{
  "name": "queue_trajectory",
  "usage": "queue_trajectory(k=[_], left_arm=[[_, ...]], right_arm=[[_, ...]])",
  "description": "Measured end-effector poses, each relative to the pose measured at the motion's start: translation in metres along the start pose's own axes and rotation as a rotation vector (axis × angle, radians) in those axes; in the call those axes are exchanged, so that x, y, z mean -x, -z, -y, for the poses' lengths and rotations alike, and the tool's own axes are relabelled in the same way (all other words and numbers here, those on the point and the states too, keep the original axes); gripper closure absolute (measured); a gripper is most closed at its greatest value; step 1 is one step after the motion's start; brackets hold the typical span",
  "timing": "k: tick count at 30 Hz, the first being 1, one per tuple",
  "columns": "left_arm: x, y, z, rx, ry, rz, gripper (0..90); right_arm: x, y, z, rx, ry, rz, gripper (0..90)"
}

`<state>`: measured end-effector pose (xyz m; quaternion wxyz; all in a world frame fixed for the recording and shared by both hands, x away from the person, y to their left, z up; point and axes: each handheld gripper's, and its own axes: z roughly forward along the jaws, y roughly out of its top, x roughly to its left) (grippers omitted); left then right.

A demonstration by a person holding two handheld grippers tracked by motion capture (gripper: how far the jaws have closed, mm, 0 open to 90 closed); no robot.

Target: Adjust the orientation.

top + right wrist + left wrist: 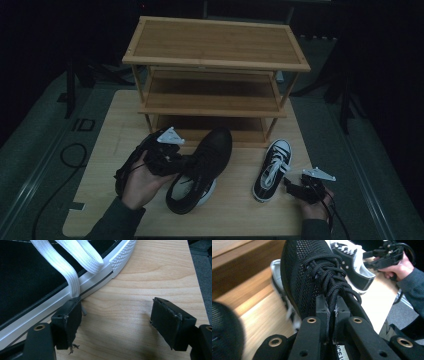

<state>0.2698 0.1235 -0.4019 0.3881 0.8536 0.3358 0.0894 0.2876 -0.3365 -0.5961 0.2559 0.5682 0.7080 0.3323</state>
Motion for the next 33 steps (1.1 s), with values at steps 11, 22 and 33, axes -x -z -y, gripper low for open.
queue_trajectory(k=[11,22,33], left_arm=[[-0.029,0.03,0.018,-0.005,0.057,-0.127,86.0],[-0.056,0.005,0.032,-0.097,0.099,-0.21,85.9],[-0.068,-0.028,0.045,-0.2,0.085,-0.234,85.7]], right_arm=[[0.0,0.0,0.0,0.0,-0.001,0.001,24.5],[0.0,0.0,0.0,0.001,0.001,0.002,24.5],[0.0,0.0,0.0,0.0,-0.003,0.002,24.5]])
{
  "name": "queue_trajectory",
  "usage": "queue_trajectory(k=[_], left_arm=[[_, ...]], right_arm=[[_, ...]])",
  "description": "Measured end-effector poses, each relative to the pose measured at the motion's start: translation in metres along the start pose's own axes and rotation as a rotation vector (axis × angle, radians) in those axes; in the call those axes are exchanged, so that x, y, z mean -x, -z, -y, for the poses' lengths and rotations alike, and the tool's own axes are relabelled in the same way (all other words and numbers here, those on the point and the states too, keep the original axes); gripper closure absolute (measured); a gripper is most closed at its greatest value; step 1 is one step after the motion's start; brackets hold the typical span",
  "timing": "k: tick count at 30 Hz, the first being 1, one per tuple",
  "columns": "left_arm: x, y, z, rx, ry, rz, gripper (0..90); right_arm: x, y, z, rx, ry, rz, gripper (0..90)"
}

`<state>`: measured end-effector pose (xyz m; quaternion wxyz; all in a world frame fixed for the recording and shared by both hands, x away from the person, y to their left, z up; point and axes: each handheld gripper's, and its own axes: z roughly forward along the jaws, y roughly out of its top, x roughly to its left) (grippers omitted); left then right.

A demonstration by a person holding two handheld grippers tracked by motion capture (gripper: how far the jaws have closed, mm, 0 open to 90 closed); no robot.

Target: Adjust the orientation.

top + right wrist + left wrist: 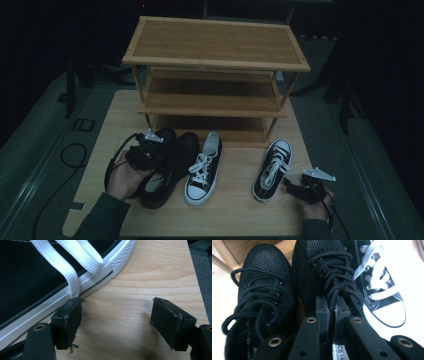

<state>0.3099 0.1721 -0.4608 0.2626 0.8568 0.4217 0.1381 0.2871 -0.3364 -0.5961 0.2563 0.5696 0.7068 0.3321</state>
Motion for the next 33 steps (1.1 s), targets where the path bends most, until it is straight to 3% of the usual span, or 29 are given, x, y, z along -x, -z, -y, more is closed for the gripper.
queue_trajectory(k=[2,4,8,10,15,22,24,29,33], left_arm=[[-0.002,-0.003,0.001,-0.013,-0.004,-0.011,85.7],[-0.002,-0.007,0.001,-0.019,-0.009,0.021,85.5],[-0.003,-0.017,0.003,-0.062,-0.013,-0.021,85.3],[-0.006,-0.016,0.007,-0.039,0.005,0.003,85.3],[-0.005,-0.015,0.008,-0.039,-0.005,-0.012,83.8],[-0.008,-0.007,0.01,0.012,0.042,-0.038,53.6],[-0.008,-0.003,0.01,0.026,0.046,-0.044,50.1],[-0.002,0.003,0.012,0.052,0.033,-0.111,33.7],[-0.002,0.006,0.014,0.059,0.034,-0.122,27.9]], right_arm=[[0.0,0.0,0.0,0.0,-0.001,0.0,24.5],[0.0,0.0,0.0,0.0,0.0,0.0,24.5],[0.0,0.0,0.0,-0.001,0.0,0.0,24.4],[0.0,0.0,0.0,0.0,0.0,0.0,24.5],[0.0,0.0,0.0,-0.001,0.0,0.0,24.5],[0.0,0.0,0.0,0.0,0.0,0.0,24.4],[0.0,0.0,0.0,-0.001,0.0,0.0,24.4],[0.0,0.0,0.0,0.0,0.001,0.0,24.4],[0.0,0.0,0.0,-0.001,0.0,0.0,24.4]])
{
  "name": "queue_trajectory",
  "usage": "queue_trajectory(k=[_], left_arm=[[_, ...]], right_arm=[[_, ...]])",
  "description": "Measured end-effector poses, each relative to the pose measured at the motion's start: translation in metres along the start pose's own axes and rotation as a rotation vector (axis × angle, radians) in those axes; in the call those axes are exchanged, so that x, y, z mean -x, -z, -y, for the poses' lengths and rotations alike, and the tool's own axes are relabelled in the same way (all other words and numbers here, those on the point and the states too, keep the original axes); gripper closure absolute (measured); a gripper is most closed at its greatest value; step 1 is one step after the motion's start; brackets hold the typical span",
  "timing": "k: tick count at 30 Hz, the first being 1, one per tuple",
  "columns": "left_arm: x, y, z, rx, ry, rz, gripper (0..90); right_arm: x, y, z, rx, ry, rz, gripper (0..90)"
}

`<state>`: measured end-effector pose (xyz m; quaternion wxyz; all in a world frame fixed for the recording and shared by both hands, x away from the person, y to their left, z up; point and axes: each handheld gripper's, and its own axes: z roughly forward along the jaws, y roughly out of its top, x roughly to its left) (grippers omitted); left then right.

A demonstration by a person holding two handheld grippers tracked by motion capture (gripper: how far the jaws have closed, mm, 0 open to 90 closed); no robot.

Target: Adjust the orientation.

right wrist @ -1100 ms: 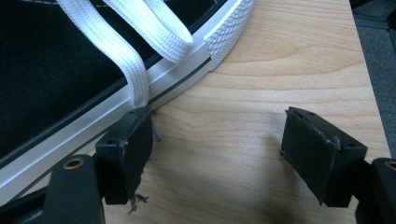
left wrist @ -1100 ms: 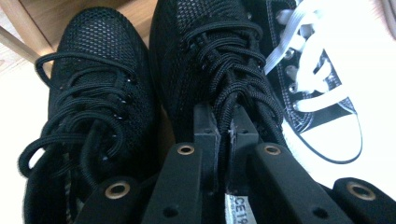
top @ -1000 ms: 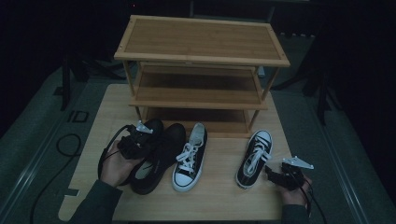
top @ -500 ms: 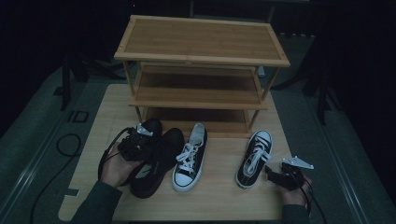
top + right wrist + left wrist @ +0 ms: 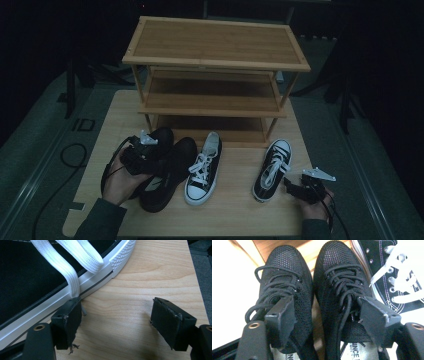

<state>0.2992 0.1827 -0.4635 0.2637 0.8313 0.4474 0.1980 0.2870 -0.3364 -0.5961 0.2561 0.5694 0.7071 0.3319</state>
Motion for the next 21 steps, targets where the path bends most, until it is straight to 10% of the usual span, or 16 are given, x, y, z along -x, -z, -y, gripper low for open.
queue_trajectory(k=[21], left_arm=[[-0.013,0.004,0.009,-0.023,0.034,-0.018,22.7]], right_arm=[[0.0,0.0,0.0,0.0,0.001,-0.001,24.3]])
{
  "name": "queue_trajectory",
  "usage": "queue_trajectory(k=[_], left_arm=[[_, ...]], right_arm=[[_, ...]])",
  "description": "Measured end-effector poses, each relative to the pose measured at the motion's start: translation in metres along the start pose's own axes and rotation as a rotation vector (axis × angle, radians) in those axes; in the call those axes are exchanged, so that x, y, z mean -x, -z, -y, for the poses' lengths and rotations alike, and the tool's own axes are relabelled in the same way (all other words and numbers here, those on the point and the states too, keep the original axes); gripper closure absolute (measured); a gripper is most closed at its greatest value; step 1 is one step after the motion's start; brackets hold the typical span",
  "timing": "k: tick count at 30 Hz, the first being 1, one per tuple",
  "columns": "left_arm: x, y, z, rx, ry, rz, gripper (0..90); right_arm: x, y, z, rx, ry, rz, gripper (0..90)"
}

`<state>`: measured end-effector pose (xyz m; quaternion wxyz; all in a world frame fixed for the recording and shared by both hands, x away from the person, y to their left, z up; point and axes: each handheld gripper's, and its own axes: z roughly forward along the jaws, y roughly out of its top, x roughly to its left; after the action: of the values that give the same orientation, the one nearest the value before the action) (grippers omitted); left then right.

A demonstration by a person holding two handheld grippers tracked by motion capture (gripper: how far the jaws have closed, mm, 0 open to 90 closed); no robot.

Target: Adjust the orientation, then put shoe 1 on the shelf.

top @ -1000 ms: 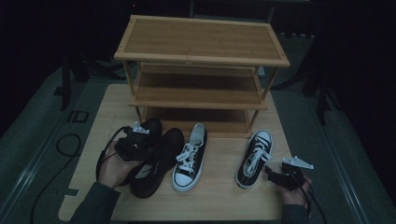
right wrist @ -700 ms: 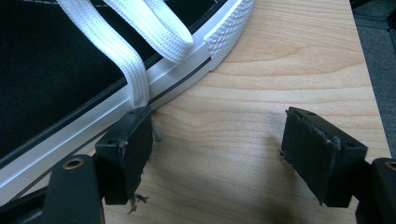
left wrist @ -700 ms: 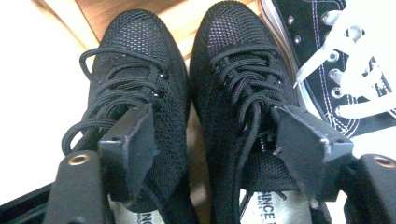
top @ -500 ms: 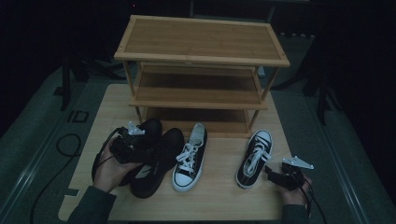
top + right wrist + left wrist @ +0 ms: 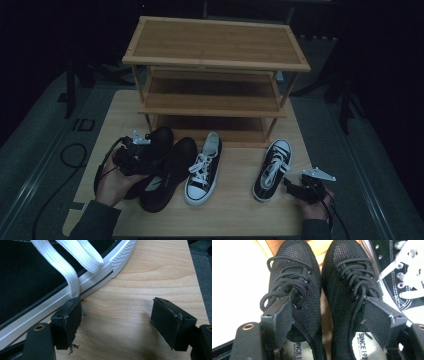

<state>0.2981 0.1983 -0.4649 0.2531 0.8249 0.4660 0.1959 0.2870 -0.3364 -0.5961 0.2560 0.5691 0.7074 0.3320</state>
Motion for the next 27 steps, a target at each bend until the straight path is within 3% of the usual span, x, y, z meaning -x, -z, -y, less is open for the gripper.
queue_trajectory(k=[12,19,27], left_arm=[[-0.002,-0.004,0.005,-0.007,0.005,0.027,22.7],[-0.001,-0.005,0.009,-0.024,-0.012,0.042,30.4],[-0.004,-0.008,0.015,-0.035,0.009,0.043,35.2]], right_arm=[[0.0,0.0,0.0,0.0,-0.001,0.001,24.3],[0.0,0.0,0.0,0.0,-0.001,0.001,24.3],[0.0,0.0,0.0,0.0,-0.001,0.0,24.2]])
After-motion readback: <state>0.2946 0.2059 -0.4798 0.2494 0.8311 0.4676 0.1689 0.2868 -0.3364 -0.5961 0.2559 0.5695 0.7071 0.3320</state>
